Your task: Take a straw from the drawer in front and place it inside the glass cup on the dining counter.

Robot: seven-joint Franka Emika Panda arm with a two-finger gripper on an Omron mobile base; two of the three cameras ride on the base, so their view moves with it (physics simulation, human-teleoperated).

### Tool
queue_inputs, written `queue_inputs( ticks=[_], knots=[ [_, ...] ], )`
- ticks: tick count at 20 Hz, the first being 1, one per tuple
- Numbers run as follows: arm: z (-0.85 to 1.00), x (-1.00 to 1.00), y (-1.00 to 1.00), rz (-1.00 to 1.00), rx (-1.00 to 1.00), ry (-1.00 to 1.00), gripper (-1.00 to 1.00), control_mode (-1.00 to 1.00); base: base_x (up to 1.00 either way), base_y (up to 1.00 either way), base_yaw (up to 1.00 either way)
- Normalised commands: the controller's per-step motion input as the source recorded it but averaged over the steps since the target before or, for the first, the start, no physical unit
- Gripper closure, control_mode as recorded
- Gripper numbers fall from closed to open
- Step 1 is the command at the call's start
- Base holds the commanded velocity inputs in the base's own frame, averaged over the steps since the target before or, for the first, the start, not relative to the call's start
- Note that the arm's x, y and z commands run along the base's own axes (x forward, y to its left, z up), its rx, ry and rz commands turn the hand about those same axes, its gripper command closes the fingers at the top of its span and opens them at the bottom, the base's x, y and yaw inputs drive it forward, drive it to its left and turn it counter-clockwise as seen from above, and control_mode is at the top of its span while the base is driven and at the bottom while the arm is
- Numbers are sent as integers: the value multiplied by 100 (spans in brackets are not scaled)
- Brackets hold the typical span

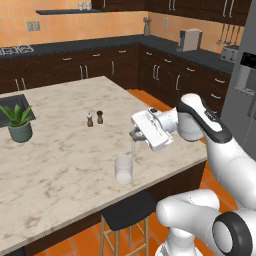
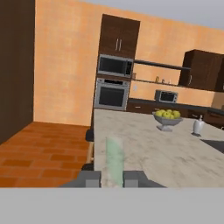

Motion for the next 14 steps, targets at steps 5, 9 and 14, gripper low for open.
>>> queue_inputs(
  ticks=[5,9,14],
  knots=[
    [-24,2,-1,9,5,-7,100,-100,0,0,0],
    [-23,3,0,8,6,-4,100,-100,0,0,0],
    [-15,14,0,7,6,-3,100,-100,0,0,0]
  ],
)
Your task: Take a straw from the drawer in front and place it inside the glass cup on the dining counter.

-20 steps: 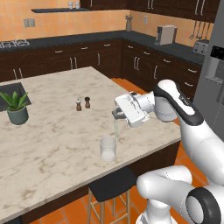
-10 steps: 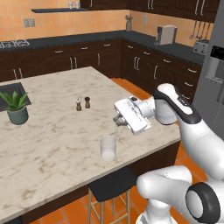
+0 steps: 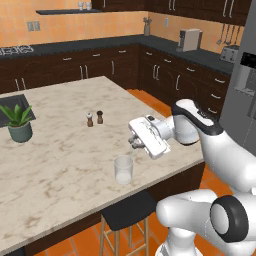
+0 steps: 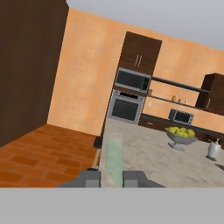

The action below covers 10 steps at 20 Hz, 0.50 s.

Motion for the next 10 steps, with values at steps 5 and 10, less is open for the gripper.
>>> queue_inputs(
  ticks=[5,10],
  knots=[
    [-11,15,0,3,5,-2,100,-100,0,0,0],
    [-15,8,-2,0,1,0,100,-100,0,0,0]
  ],
)
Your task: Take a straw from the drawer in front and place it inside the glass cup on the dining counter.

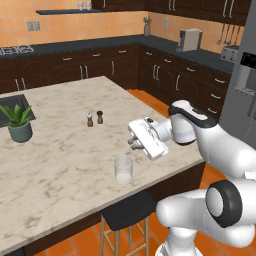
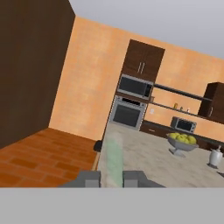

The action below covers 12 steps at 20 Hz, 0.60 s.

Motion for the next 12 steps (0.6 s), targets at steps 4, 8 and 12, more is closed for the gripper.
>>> queue_inputs(
  ticks=[4,8,12],
  knots=[
    [-17,14,-1,0,0,0,100,-100,0,0,0],
    [-14,25,0,0,0,0,100,-100,0,0,0],
    [-19,21,0,0,0,0,100,-100,0,0,0]
  ],
)
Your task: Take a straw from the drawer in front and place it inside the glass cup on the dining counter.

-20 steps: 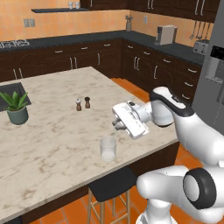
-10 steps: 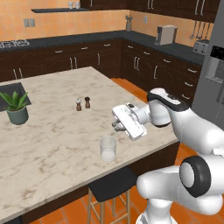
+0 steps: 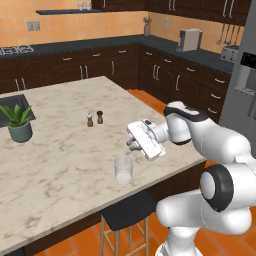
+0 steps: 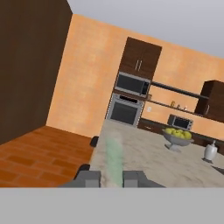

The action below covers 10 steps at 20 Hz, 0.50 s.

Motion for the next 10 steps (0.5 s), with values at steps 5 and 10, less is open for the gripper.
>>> queue_inputs(
  ticks=[5,10],
  knots=[
    [-23,23,0,0,0,0,100,-100,0,0,0],
    [-24,23,0,0,0,0,100,-100,0,0,0]
  ],
)
